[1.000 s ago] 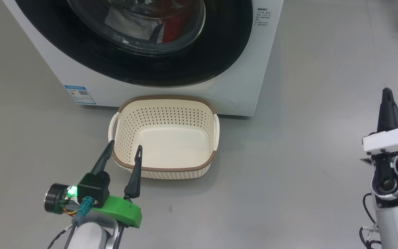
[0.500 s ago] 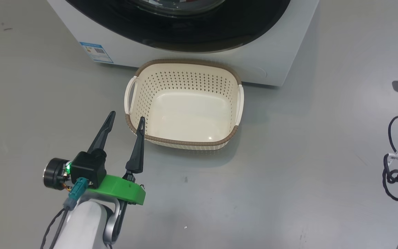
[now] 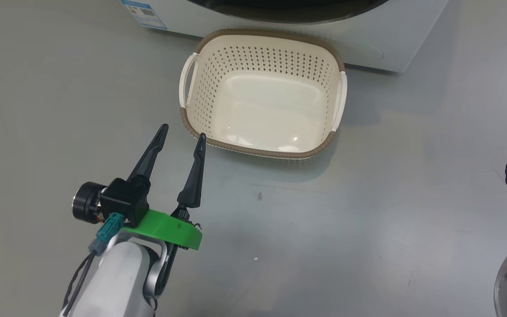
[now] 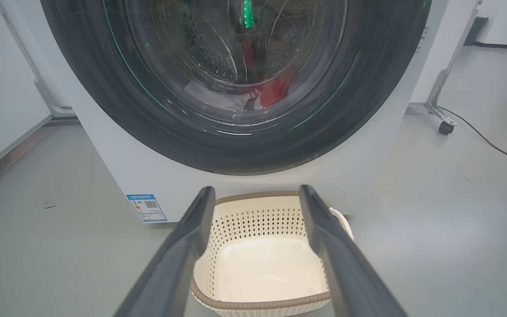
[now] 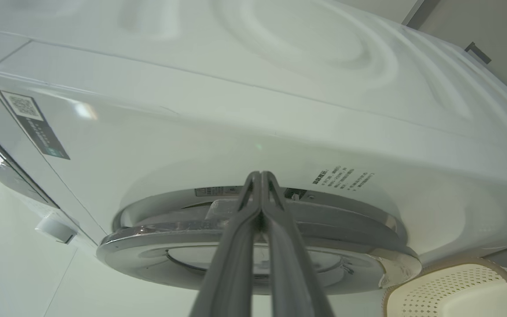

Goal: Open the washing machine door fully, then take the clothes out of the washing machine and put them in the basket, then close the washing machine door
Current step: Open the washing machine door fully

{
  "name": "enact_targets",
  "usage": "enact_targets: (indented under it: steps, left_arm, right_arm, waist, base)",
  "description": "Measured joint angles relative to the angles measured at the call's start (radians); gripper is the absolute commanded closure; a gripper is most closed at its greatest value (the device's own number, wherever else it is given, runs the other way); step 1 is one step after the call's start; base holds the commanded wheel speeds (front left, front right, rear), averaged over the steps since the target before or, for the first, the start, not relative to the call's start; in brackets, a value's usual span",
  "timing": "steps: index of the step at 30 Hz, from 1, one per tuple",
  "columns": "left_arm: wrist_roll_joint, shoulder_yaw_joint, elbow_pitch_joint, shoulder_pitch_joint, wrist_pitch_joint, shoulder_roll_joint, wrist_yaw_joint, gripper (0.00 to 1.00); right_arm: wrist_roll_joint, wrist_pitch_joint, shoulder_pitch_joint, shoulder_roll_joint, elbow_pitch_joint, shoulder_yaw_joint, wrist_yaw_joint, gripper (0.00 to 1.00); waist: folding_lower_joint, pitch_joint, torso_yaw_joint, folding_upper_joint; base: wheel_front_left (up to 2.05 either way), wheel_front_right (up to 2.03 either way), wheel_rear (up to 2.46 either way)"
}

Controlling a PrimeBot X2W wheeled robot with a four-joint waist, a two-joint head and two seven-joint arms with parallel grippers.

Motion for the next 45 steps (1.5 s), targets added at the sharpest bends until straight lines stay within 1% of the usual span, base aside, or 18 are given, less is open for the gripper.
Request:
enact_targets:
  steps: [3,13,18,19,22,27,33,37,45]
  left_arm:
    - [-0.01,-0.009,0.0,-0.009,0.0,0.0,0.0,0.0]
    - [-0.054,-0.029,-0.004,-0.031,0.0,-0.004,0.001,0.0]
    - [-0.059,-0.037,-0.004,-0.045,0.0,-0.005,0.002,0.0]
    - [-0.059,-0.038,-0.004,-0.047,0.0,-0.007,0.009,0.0]
    - [-0.063,-0.039,-0.003,-0.047,0.0,-0.008,0.019,0.0]
    - [-0.068,-0.049,-0.001,-0.047,0.0,-0.008,0.02,0.0]
    - [-0.075,-0.053,0.0,-0.048,0.0,-0.008,0.028,0.0]
    - [-0.075,-0.055,0.002,-0.048,0.0,-0.008,0.03,0.0]
    - [-0.075,-0.058,0.004,-0.048,0.0,-0.008,0.037,0.0]
  right_arm:
    - [0.009,0.016,-0.041,-0.004,0.026,-0.011,-0.007,1.0]
    - [0.089,0.066,-0.153,0.007,0.116,-0.033,-0.008,1.0]
    - [0.112,0.101,-0.188,0.015,0.204,-0.038,-0.008,1.0]
    - [0.113,0.108,-0.189,0.015,0.22,-0.038,-0.008,1.0]
    - [0.123,0.117,-0.202,0.016,0.258,-0.042,-0.008,1.0]
    - [0.141,0.122,-0.255,0.014,0.3,-0.049,-0.009,1.0]
    - [0.147,0.154,-0.29,-0.003,0.351,-0.048,-0.009,1.0]
    - [0.155,0.18,-0.307,-0.007,0.378,-0.046,-0.009,1.0]
    - [0.155,0.195,-0.319,-0.017,0.414,-0.043,-0.009,1.0]
  waist:
    - [0.0,0.021,0.021,0.0]
    - [0.0,0.073,0.08,0.0]
    - [0.0,0.092,0.097,0.0]
    - [0.0,0.094,0.1,0.0]
    - [-0.0001,0.096,0.106,0.0]
    - [0.0,0.097,0.112,0.0]
    - [0.0,0.097,0.12,0.0]
    - [-0.0001,0.095,0.124,0.0]
    - [-0.0001,0.088,0.126,0.0]
  base:
    - [0.0,0.0,0.0]
    - [0.0,0.0,0.0]
    - [0.0,0.0,0.0]
    - [0.0,0.0,0.0]
    - [0.0,0.0,0.0]
    - [0.0,0.0,0.0]
    - [0.0,0.0,0.0]
    - [0.0,0.0,0.0]
    - [0.0,0.0,0.0]
